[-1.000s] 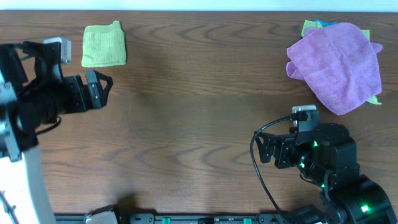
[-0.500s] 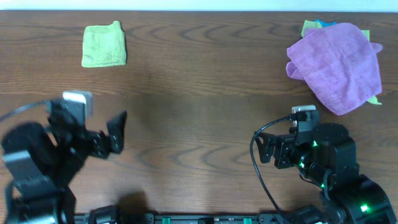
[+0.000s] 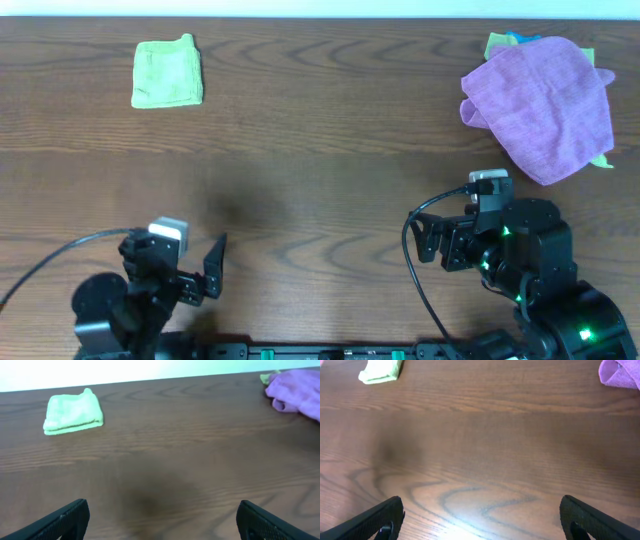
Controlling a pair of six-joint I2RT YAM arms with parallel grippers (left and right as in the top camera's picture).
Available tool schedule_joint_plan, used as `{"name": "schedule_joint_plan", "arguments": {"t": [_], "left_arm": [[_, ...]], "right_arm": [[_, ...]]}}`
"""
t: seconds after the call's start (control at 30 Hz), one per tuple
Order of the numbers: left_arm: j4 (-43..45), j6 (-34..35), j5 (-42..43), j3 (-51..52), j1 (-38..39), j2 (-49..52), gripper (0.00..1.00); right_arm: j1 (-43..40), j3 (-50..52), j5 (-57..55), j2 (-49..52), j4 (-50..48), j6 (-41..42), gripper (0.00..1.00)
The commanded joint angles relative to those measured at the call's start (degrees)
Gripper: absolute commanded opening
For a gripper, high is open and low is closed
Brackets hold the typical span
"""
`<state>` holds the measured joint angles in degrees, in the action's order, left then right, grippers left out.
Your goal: Fold the cloth
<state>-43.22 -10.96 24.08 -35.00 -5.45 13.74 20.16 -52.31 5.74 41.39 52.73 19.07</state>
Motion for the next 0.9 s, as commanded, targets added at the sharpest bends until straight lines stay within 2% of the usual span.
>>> {"name": "schedule_joint_plan", "arguments": {"t": [0.0,0.17,0.47,0.87], "left_arm": [[0.22,-3.19,-2.23,3.65,0.26,-3.67,0.95],[0.57,-6.88,-2.60,8.39,0.26,-6.82,0.95],[0.66,-7.10,-5.75,14.69,0.26,-11.98,0.95],[0.59,-6.93,-8.41,16.63,0.26,-13.53,0.95]], "right_arm": [[-0.48,0.07,0.07,-0.13,0.04,0.83,0.99],[-0.48,0.07,0.07,-0.13,0.04,0.81,0.99],[-0.48,0.07,0.07,-0.13,0.04,0.81,0.99],[-0.48,0.07,0.07,-0.13,0.04,0.81,0.99]]}}
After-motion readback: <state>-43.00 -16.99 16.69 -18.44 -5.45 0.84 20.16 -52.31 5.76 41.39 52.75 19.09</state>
